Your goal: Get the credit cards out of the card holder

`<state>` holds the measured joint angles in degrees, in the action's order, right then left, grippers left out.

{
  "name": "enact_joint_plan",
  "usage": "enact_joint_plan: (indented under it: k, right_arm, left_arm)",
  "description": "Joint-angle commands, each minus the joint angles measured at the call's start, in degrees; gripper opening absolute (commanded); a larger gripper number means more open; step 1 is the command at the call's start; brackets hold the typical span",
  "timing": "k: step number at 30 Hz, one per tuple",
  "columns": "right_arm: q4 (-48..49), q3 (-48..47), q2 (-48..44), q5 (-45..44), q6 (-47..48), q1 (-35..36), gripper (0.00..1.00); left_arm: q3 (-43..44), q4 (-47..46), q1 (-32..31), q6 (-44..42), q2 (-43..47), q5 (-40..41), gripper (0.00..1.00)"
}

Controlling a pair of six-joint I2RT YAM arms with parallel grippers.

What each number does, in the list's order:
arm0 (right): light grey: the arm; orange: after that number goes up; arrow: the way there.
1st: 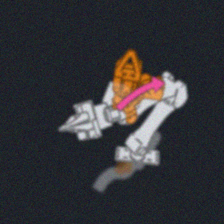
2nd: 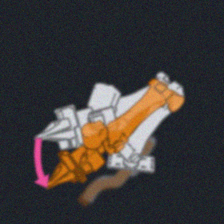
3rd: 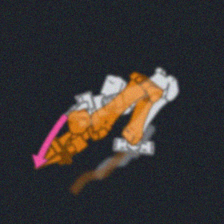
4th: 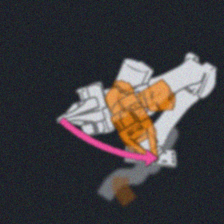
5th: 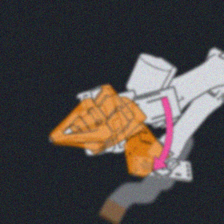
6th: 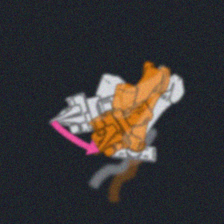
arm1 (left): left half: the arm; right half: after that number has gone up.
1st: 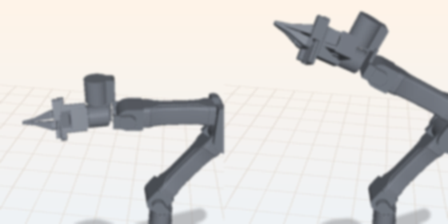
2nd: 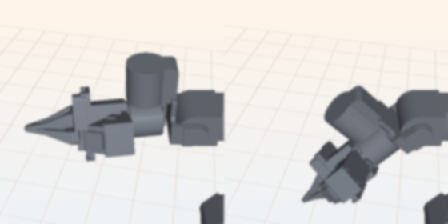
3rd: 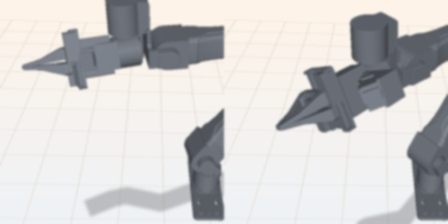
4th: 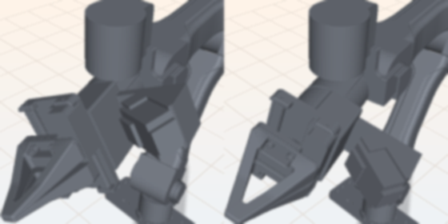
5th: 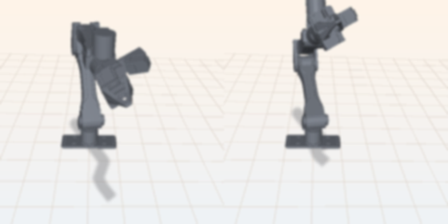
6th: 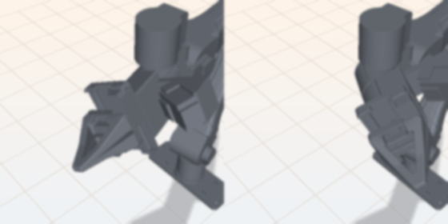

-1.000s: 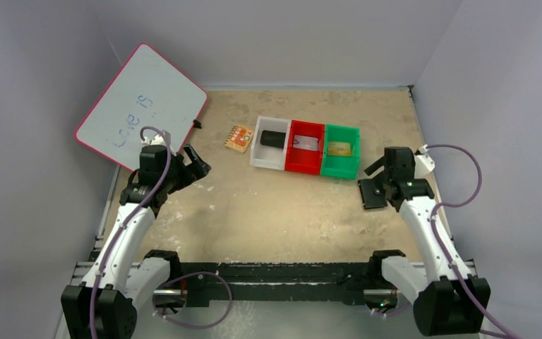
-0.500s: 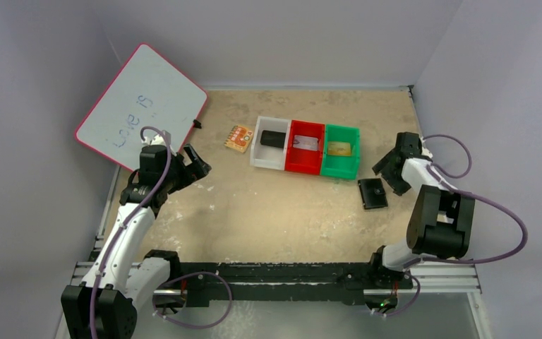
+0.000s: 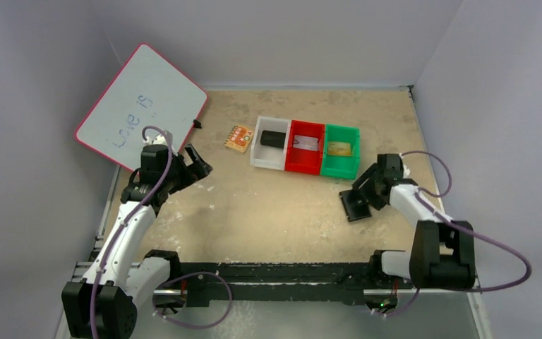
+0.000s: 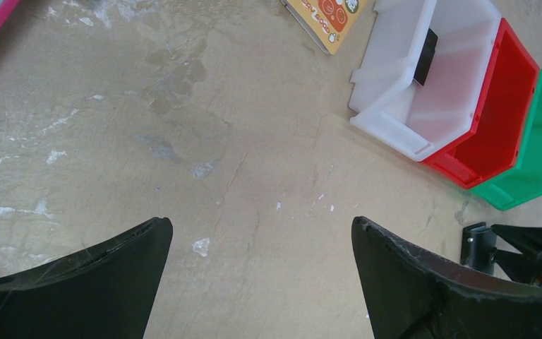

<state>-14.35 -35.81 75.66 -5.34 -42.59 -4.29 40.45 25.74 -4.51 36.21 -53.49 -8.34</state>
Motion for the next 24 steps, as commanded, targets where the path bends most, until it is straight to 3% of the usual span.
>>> enact_joint_plan:
  k: [1, 5, 10, 17, 24]
  right_arm:
    - [-3.4, 6.3, -7.9, 4.1, -11.5, 7.7, 0.68]
    - [-7.3, 8.9, -15.9, 4.0, -17.4, 10.6, 0.68]
    - [-3.3, 11.9, -20.3, 9.8, -14.1, 12.8, 0.65]
    - [-2.6, 8.7, -15.0, 7.9, -10.7, 20.2, 0.64]
    - [0.4, 3.1, -6.6, 1.5, -10.5, 34.2, 0.58]
  left_arm:
    - [0.1, -2.6, 0.0, -1.1, 0.2, -0.6, 1.00]
    - [0.1, -2.6, -0.2, -1.2, 0.1, -0.8, 1.00]
    - [-0.1, -2.9, -0.4, -1.0, -0.4, -1.0, 1.00]
    - [-0.4, -3.1, -1.6, -0.8, -0.7, -1.3, 1.00]
    - [-0.9, -3.4, -5.3, 0.0, -1.1, -1.9, 0.95]
